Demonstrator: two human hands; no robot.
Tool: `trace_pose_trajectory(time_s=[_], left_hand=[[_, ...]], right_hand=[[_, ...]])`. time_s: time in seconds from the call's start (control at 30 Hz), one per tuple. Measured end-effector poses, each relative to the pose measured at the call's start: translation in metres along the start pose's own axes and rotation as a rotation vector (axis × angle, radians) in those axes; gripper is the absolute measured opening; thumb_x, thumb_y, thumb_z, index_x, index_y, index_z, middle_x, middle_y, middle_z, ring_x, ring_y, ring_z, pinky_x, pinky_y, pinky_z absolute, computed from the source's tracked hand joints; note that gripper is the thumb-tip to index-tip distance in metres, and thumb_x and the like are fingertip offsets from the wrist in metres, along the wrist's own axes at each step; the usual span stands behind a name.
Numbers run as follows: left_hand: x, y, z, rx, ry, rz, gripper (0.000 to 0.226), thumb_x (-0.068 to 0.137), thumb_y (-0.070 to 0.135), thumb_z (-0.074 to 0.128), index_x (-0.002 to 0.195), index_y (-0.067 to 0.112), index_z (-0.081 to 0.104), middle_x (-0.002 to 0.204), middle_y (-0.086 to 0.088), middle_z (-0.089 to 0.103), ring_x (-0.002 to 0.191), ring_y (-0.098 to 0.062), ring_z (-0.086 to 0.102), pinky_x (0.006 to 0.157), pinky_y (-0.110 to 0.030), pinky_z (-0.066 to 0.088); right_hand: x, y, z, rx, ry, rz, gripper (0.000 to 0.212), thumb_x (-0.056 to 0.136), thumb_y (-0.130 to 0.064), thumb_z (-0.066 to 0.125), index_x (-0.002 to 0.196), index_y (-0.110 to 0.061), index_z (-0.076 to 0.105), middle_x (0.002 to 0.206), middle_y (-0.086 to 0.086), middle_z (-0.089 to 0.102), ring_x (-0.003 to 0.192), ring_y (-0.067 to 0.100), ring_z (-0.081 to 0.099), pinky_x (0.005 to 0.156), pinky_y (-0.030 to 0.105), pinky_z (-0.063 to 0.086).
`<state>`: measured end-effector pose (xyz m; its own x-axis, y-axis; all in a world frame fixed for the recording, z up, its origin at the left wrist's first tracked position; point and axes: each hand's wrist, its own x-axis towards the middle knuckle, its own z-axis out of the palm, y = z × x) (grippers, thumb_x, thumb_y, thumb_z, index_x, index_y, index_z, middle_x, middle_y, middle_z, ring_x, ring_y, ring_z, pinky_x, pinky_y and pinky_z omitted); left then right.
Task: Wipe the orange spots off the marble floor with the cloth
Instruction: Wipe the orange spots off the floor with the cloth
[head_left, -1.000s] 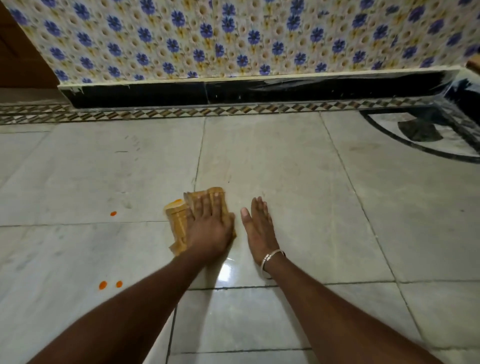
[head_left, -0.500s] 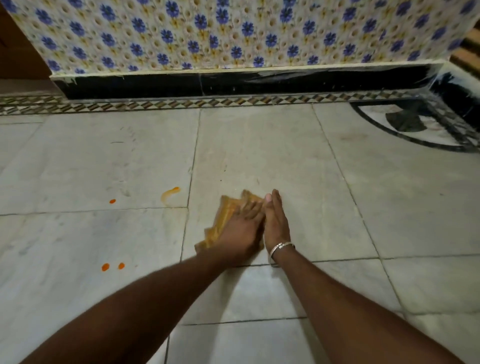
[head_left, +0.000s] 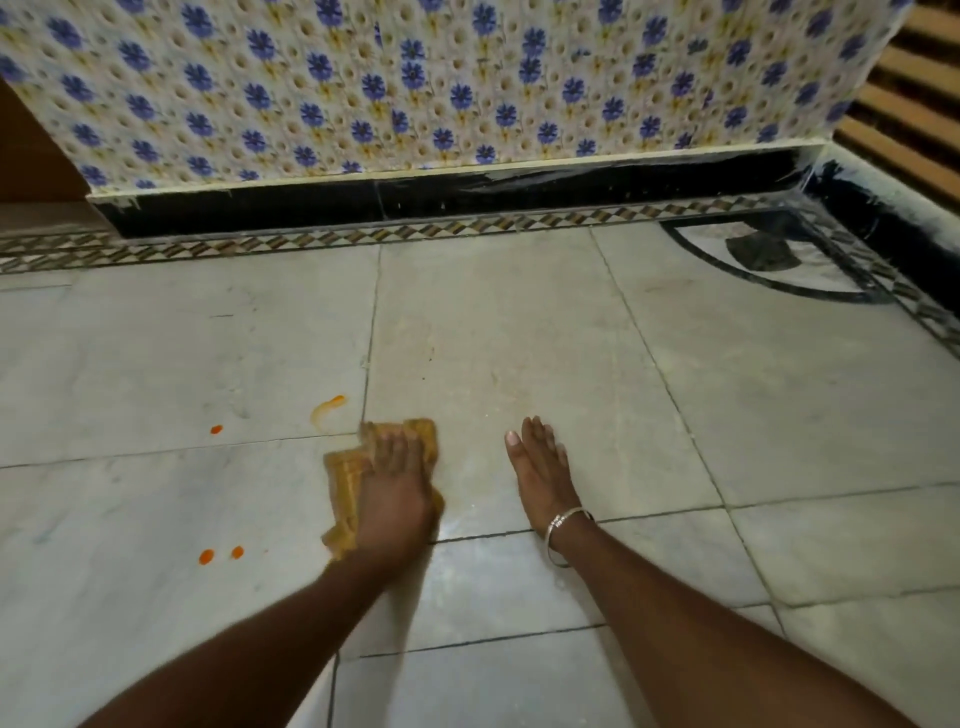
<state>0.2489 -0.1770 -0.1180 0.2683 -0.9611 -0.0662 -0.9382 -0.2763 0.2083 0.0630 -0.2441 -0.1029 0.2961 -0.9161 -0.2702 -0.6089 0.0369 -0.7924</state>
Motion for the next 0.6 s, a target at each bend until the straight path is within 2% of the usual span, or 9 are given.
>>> trace_pose_trajectory(time_s=[0.07,0.13,0.17,0.23,0.33,0.43,0.5,0.53,0.6], left_hand=[[-0.042,0.005,-0.006,-0.064,-0.044,0.18,0.067,0.098,0.024,0.049,0.162,0.016,0.029,0.17,-0.011,0.025,0.158,-0.03,0.022,0.127,-0.042,0.015],[-0.074,0.003,-0.027,-0.322,-0.028,0.269,0.039,0.102,0.022,0.049,0.139,0.03,0.059,0.141,0.0,0.064,0.13,-0.017,0.058,0.109,-0.027,0.039],[-0.081,0.003,-0.045,-0.48,-0.004,0.221,0.029,0.106,0.025,0.047,0.125,0.034,0.066,0.122,0.01,0.072,0.112,-0.003,0.065,0.096,-0.019,0.045],[-0.072,-0.01,-0.077,-0.759,0.024,0.036,0.022,0.107,0.03,0.052,0.115,0.032,0.073,0.104,0.014,0.076,0.1,0.008,0.068,0.085,-0.015,0.048],[-0.049,-0.047,-0.116,-1.076,0.089,-0.153,0.027,0.1,0.039,0.059,0.106,0.021,0.078,0.097,0.002,0.08,0.098,-0.015,0.075,0.089,-0.032,0.058],[-0.025,-0.07,-0.147,-1.043,0.26,-0.142,0.031,0.097,0.046,0.055,0.109,0.028,0.077,0.104,0.001,0.08,0.103,-0.02,0.075,0.098,-0.051,0.058],[-0.004,-0.075,-0.156,-0.911,0.26,-0.102,0.044,0.1,0.053,0.051,0.138,0.033,0.063,0.13,0.0,0.072,0.121,-0.021,0.066,0.107,-0.053,0.051],[0.006,-0.076,-0.155,-0.825,0.203,-0.102,0.058,0.101,0.059,0.048,0.153,0.033,0.046,0.149,-0.003,0.059,0.136,-0.024,0.055,0.114,-0.053,0.044],[0.025,-0.079,-0.147,-0.685,0.136,-0.132,0.08,0.099,0.069,0.037,0.165,0.029,0.013,0.172,-0.005,0.02,0.158,-0.026,0.021,0.126,-0.057,0.021]], right_hand=[[-0.005,-0.004,0.007,-0.062,-0.031,0.021,0.065,0.106,-0.05,0.02,0.16,-0.016,0.008,0.169,0.0,-0.004,0.154,0.01,-0.01,0.123,0.03,-0.012],[-0.012,-0.01,0.011,-0.069,-0.039,0.015,0.063,0.106,-0.049,0.019,0.16,-0.016,0.01,0.169,0.0,-0.003,0.154,0.011,-0.009,0.124,0.031,-0.011],[-0.016,-0.012,0.012,-0.068,-0.028,0.006,0.063,0.106,-0.048,0.02,0.16,-0.016,0.012,0.169,0.001,-0.001,0.155,0.011,-0.007,0.124,0.031,-0.011],[-0.019,-0.015,0.018,-0.09,0.026,-0.009,0.062,0.107,-0.046,0.02,0.159,-0.014,0.016,0.169,0.003,0.003,0.155,0.013,-0.004,0.124,0.032,-0.009],[-0.022,-0.023,0.03,-0.2,0.044,-0.038,0.06,0.107,-0.044,0.021,0.159,-0.012,0.02,0.169,0.007,0.004,0.156,0.017,-0.003,0.125,0.035,-0.008],[-0.021,-0.042,0.045,-0.352,0.041,-0.156,0.06,0.107,-0.043,0.021,0.159,-0.012,0.02,0.169,0.008,0.002,0.156,0.019,-0.007,0.124,0.036,-0.009],[-0.011,-0.057,0.052,-0.451,0.051,-0.24,0.06,0.107,-0.043,0.021,0.159,-0.012,0.017,0.169,0.009,-0.001,0.155,0.021,-0.009,0.123,0.036,-0.01],[-0.005,-0.064,0.055,-0.494,0.055,-0.263,0.061,0.107,-0.043,0.022,0.16,-0.012,0.016,0.169,0.009,-0.002,0.155,0.022,-0.01,0.124,0.037,-0.01],[0.008,-0.08,0.06,-0.559,0.058,-0.268,0.062,0.107,-0.042,0.021,0.16,-0.011,0.011,0.169,0.01,-0.005,0.155,0.023,-0.011,0.125,0.041,-0.008]])
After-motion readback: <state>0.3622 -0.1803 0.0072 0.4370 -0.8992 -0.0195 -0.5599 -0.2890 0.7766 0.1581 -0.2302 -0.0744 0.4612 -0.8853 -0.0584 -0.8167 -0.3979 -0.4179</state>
